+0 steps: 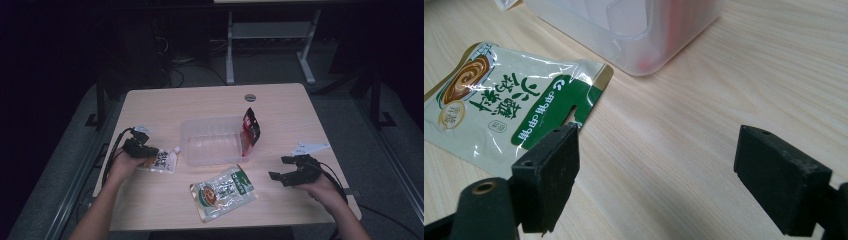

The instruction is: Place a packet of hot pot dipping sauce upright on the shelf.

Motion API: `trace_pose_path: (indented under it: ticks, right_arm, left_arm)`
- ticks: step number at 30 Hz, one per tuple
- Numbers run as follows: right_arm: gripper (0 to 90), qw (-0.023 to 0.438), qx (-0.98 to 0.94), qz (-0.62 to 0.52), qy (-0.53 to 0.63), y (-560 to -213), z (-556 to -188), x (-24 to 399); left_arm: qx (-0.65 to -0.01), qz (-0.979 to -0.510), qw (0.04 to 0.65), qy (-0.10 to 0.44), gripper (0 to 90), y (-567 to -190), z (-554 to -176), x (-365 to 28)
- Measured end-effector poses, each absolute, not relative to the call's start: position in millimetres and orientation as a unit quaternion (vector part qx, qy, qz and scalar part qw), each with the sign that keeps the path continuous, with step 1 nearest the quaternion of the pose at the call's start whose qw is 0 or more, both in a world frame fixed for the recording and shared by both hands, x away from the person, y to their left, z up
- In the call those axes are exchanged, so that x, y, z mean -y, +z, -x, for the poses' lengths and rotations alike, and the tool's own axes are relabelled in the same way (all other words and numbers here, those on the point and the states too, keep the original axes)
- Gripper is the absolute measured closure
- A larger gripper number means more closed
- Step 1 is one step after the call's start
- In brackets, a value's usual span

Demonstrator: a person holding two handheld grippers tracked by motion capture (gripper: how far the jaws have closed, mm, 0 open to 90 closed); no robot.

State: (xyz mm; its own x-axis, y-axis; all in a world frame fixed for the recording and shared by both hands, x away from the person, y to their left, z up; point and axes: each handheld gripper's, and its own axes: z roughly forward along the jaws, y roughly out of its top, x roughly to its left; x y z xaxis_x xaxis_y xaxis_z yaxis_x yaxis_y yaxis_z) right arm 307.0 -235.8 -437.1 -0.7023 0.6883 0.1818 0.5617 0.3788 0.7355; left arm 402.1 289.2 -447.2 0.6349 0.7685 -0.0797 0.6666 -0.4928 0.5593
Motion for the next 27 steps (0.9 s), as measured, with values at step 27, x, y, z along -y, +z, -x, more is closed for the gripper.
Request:
trace_pose_path:
  ticks: [27]
  right_arm:
    - [17.8, 0.079, -0.825, -0.381, 0.410, -436.3, -306.1, 235.7]
  left_arm:
    - [-0.411, -0.867, 0.261, 0.106, 90.0, -444.9, -372.3, -312.3]
